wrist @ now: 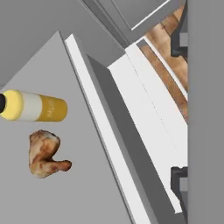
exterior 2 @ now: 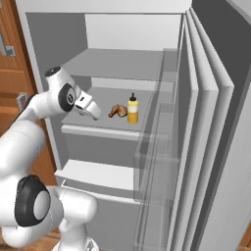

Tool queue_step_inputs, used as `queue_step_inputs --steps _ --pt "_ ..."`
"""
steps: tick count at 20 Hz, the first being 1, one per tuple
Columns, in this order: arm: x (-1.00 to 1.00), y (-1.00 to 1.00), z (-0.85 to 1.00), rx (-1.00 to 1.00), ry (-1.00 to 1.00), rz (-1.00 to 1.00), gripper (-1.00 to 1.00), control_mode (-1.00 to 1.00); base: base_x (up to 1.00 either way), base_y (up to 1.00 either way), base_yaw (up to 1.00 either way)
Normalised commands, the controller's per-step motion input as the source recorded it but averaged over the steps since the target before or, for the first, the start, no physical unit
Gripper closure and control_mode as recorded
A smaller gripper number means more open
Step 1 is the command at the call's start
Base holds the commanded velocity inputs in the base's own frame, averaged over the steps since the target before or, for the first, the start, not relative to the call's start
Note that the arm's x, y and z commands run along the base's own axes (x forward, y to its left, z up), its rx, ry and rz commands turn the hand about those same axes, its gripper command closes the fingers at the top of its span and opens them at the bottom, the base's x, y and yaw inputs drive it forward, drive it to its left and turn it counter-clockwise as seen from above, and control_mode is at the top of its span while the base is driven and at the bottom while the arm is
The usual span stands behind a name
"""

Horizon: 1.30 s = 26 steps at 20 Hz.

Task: Pick chicken drumstick from the fridge and place it on the plate on the counter.

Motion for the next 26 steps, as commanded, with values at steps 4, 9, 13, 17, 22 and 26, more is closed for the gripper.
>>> queue_step_inputs --steps 4,9,13,17,22,26 --pt "0.23 0.0 -0.35 -0.07 0.0 0.0 -1.0 -1.0 0.0 0.0 0.0" --pt "0.26 0.0 -0.2 -0.02 0.0 0.0 -1.0 -1.0 0.0 0.0 0.0" --pt "0.32 -0.01 -0.11 0.0 0.0 0.0 -1.0 -1.0 0.0 0.0 0.0" --pt "0.37 -0.01 -0.08 0.0 0.0 0.0 -1.0 -1.0 0.0 0.0 0.0" --pt "0.35 0.0 -0.06 0.0 0.0 0.0 -1.0 -1.0 0.0 0.0 0.0" --pt "0.29 0.0 -0.13 0.0 0.0 0.0 -1.0 -1.0 0.0 0.0 0.0"
